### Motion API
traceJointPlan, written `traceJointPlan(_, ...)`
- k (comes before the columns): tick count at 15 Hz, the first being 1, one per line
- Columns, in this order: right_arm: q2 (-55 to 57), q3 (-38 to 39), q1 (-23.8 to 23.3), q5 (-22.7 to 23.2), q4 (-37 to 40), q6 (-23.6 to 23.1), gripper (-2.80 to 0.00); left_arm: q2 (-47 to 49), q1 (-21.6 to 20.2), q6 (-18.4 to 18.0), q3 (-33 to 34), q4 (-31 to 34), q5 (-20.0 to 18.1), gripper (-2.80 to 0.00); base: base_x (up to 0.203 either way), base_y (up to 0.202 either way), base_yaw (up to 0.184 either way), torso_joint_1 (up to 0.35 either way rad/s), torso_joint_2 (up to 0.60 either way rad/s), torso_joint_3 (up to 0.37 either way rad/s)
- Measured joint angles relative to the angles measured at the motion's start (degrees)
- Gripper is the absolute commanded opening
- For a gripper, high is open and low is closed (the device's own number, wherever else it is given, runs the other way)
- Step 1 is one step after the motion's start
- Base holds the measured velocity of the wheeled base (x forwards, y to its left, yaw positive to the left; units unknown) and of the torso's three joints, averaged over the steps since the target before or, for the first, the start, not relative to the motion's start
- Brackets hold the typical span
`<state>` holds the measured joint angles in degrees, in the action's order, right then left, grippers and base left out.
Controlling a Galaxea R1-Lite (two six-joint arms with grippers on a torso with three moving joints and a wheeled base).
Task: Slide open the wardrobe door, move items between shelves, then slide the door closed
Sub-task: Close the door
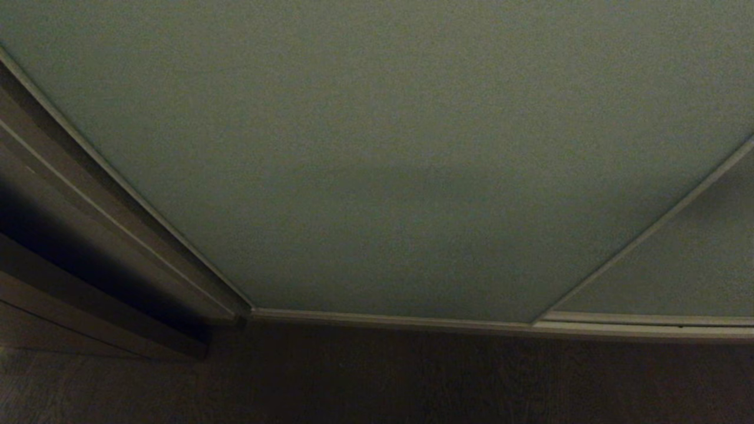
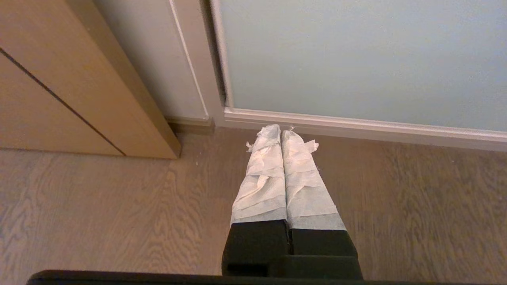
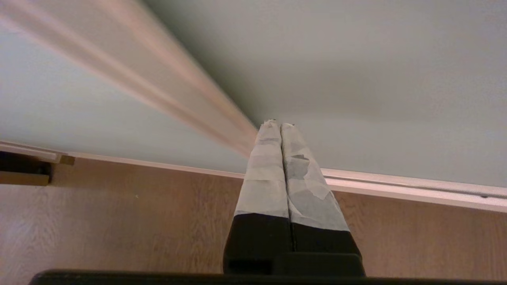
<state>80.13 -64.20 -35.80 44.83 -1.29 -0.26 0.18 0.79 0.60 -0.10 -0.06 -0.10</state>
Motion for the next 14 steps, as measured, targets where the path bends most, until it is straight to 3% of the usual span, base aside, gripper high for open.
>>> traceJointPlan(14,2.5,-2.4,7.5,-2.0,-0.2,0.1,-2.80,0.0,0.0,0.0,0.0,0.0,0.0,-2.80,0.000,0.000,0.000,0.000,0.00,0.000)
